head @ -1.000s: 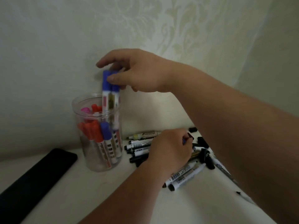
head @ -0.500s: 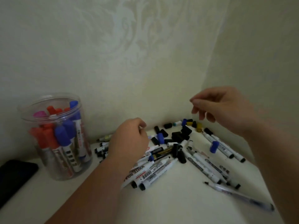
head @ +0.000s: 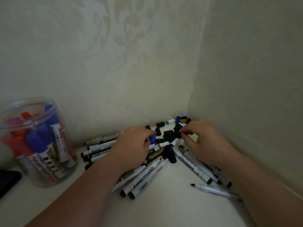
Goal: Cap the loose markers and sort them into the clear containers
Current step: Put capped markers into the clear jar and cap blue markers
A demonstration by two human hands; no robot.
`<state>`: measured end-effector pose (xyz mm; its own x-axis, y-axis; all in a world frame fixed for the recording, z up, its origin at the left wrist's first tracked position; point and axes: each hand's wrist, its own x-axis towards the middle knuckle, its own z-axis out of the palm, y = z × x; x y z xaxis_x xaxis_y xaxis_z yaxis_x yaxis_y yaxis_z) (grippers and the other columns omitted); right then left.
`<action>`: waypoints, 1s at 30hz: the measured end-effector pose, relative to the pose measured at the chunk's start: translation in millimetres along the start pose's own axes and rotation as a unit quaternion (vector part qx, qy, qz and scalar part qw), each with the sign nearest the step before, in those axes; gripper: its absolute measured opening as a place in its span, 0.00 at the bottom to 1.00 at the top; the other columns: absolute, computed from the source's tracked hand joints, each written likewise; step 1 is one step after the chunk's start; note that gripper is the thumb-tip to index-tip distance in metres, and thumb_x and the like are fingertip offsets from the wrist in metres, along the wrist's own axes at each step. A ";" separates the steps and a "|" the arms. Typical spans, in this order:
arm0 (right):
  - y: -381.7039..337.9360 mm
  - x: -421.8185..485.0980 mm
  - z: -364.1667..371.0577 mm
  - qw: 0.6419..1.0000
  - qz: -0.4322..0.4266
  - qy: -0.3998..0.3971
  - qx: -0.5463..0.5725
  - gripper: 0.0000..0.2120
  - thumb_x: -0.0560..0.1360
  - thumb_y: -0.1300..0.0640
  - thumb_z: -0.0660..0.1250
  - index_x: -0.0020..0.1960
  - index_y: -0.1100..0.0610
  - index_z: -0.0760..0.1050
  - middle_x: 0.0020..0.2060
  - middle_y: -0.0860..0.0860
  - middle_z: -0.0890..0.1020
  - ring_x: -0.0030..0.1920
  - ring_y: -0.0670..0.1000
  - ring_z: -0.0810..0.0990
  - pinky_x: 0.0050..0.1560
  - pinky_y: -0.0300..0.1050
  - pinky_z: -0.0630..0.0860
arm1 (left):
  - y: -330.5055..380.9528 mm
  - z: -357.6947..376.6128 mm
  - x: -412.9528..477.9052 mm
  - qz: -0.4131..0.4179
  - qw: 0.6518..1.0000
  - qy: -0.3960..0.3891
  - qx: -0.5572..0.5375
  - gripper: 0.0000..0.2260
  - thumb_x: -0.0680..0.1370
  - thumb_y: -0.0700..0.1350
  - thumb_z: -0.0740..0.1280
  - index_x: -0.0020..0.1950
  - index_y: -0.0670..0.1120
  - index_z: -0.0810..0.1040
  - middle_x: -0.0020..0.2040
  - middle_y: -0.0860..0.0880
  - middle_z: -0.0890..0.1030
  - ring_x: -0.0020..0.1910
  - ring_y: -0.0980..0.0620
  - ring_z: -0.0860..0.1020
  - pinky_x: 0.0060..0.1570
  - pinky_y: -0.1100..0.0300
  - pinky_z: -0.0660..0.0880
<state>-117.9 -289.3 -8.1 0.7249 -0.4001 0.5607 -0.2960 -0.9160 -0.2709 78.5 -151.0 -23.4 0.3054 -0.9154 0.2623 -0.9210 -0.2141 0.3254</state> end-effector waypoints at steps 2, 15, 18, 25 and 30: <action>-0.7 -0.4 2.0 1.000 -0.012 0.000 -0.001 0.06 0.75 0.62 0.71 0.48 0.53 0.83 0.39 0.40 0.78 0.43 0.47 0.76 0.44 0.49 0.77 | 1.0 -0.3 -0.8 -0.008 0.999 -0.033 0.004 0.18 0.84 0.47 0.57 0.73 0.60 0.70 0.67 0.58 0.75 0.68 0.54 0.67 0.68 0.51 0.58; 3.3 -1.5 -62.4 0.973 0.230 -0.016 0.005 0.04 0.78 0.53 0.68 0.46 0.47 0.82 0.34 0.45 0.81 0.33 0.49 0.79 0.39 0.49 0.80 | 4.4 5.4 3.0 -0.019 0.995 -0.081 0.046 0.19 0.86 0.50 0.50 0.75 0.61 0.68 0.73 0.61 0.69 0.74 0.56 0.59 0.75 0.42 0.49; 9.6 -1.6 -78.7 0.958 0.276 -0.064 -0.046 0.06 0.77 0.52 0.68 0.42 0.48 0.81 0.34 0.46 0.80 0.35 0.49 0.79 0.36 0.43 0.74 | 2.9 3.7 3.9 -0.021 0.997 -0.049 0.050 0.17 0.86 0.50 0.52 0.72 0.60 0.71 0.71 0.60 0.71 0.72 0.54 0.62 0.73 0.45 0.52; 23.7 -4.9 -81.2 0.938 0.297 -0.149 -0.095 0.03 0.76 0.52 0.69 0.45 0.46 0.80 0.40 0.45 0.80 0.39 0.44 0.79 0.34 0.37 0.72 | -7.1 -0.8 6.8 -0.076 0.991 0.102 -0.033 0.11 0.82 0.44 0.63 0.61 0.51 0.82 0.57 0.51 0.81 0.56 0.49 0.77 0.62 0.45 0.73; 22.6 -3.0 -71.8 0.937 0.292 -0.175 -0.081 0.03 0.76 0.52 0.70 0.44 0.50 0.80 0.41 0.46 0.81 0.38 0.48 0.82 0.37 0.44 0.80 | -19.1 -23.4 -1.1 -0.143 0.983 0.111 -0.031 0.08 0.80 0.42 0.66 0.55 0.49 0.84 0.52 0.50 0.84 0.47 0.52 0.78 0.50 0.56 0.75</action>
<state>-171.4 -310.9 40.2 0.5606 -0.8263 0.0547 -0.7762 -0.5473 -0.3129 101.4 -137.9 -8.6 0.6008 -0.7228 0.3415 -0.7758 -0.4243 0.4670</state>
